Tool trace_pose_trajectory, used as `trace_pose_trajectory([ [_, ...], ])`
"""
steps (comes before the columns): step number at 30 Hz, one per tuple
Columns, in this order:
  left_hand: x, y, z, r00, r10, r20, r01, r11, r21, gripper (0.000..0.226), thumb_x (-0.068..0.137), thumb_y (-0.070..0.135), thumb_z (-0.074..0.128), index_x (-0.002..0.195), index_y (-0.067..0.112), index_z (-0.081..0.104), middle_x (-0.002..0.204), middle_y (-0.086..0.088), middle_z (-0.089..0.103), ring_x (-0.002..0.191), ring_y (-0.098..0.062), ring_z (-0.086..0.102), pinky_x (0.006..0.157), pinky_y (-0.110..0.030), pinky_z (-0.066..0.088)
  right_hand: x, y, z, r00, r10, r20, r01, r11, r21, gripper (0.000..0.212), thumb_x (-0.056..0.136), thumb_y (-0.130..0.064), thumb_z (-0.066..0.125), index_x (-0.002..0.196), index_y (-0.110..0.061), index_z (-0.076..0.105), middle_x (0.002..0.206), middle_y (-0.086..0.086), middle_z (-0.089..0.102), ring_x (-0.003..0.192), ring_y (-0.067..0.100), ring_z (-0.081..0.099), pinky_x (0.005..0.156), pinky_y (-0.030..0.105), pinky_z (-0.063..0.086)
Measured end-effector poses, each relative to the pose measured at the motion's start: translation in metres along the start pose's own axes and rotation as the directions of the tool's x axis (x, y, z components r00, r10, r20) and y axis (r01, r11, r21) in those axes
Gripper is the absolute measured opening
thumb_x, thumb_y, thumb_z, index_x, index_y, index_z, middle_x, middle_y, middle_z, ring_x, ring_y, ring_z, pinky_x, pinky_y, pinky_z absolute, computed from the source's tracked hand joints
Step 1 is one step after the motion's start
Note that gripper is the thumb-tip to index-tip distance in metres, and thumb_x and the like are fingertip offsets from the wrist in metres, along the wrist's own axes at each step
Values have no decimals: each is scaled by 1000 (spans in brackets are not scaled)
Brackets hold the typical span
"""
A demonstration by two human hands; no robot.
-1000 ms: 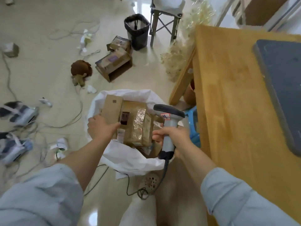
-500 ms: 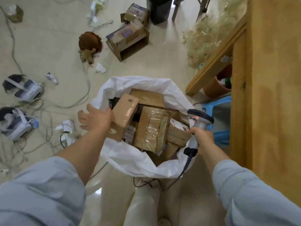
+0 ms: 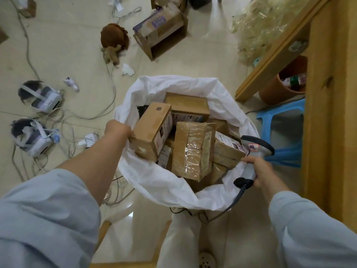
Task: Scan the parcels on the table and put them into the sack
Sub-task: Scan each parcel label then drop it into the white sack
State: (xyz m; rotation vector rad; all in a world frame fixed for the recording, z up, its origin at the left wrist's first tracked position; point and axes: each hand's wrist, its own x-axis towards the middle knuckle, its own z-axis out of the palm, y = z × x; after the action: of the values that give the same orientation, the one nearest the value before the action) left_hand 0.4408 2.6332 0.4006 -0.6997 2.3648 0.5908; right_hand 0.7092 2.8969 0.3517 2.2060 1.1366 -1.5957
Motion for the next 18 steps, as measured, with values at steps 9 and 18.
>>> trace_pose_trajectory([
  [9, -33, -8, -29, 900, 406, -159, -393, 913, 110, 31, 95, 16, 51, 99, -12, 63, 99, -34, 62, 96, -45, 60, 74, -39, 41, -87, -20, -2, 920, -379, -98, 372, 925, -83, 20, 80, -8, 69, 98, -6, 59, 94, 10, 58, 94, 27, 60, 85, 36, 48],
  [18, -87, -13, -89, 792, 454, -407, -522, 851, -66, 39, 97, 20, 45, 65, 0, 47, 62, -12, 43, 68, -28, 44, 59, -34, 29, -196, -37, -27, 736, -651, -188, 671, 738, 70, 17, 80, -5, 69, 90, -15, 59, 84, -4, 60, 85, 15, 58, 82, 28, 44],
])
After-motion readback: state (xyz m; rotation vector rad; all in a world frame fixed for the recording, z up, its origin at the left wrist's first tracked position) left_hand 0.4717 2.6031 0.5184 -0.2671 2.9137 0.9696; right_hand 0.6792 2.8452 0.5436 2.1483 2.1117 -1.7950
